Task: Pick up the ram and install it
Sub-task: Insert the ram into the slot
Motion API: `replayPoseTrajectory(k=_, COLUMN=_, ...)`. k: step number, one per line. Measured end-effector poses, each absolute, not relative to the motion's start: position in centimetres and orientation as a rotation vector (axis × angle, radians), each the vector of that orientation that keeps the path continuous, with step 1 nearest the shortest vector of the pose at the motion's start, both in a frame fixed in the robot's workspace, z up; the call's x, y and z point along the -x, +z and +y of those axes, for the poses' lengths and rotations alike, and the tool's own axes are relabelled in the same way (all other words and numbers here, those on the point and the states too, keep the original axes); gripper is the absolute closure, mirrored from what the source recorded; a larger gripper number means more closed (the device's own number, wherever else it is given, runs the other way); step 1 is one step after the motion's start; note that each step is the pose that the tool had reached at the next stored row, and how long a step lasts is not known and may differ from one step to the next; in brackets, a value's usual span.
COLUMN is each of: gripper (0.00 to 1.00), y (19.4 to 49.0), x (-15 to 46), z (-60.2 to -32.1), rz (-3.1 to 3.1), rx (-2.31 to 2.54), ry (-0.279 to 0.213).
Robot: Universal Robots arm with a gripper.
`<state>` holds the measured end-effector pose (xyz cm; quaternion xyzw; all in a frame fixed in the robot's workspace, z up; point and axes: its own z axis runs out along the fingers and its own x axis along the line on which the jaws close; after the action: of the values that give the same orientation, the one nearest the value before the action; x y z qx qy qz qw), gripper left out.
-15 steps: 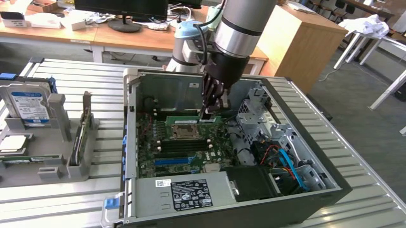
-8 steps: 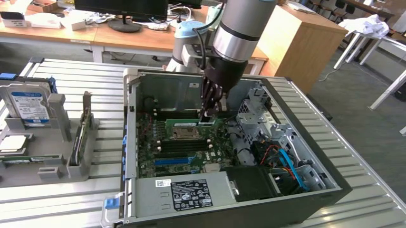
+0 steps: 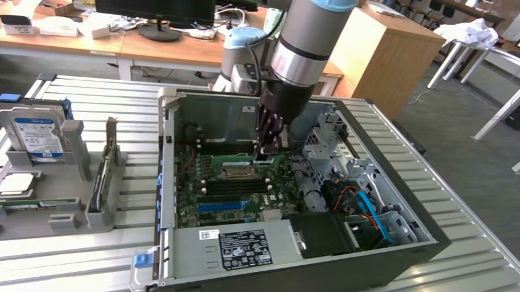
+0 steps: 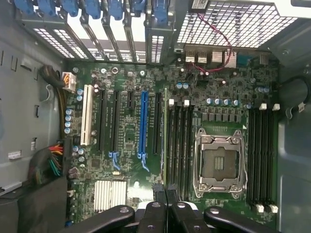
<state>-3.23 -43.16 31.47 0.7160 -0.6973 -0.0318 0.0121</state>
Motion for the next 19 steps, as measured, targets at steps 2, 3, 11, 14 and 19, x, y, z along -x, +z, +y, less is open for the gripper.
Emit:
replayPoseTrajectory(k=2, gripper=0.88, y=31.2, x=3.2, z=-43.2, rz=-2.174, rx=-2.232, ry=-0.099)
replayPoseTrajectory(k=3, gripper=0.88, y=31.0, x=3.2, z=-43.2, rz=-2.174, rx=-2.232, ry=-0.099)
replayPoseTrajectory(k=11, gripper=0.88, y=29.8, x=3.2, z=-43.2, rz=-2.174, rx=-2.232, ry=-0.099)
replayPoseTrajectory(k=14, gripper=0.88, y=29.3, x=3.2, z=-43.2, rz=-2.174, rx=-2.232, ry=-0.099)
replayPoseTrajectory(k=19, gripper=0.88, y=28.6, x=3.2, z=-43.2, rz=-2.174, rx=-2.232, ry=-0.099)
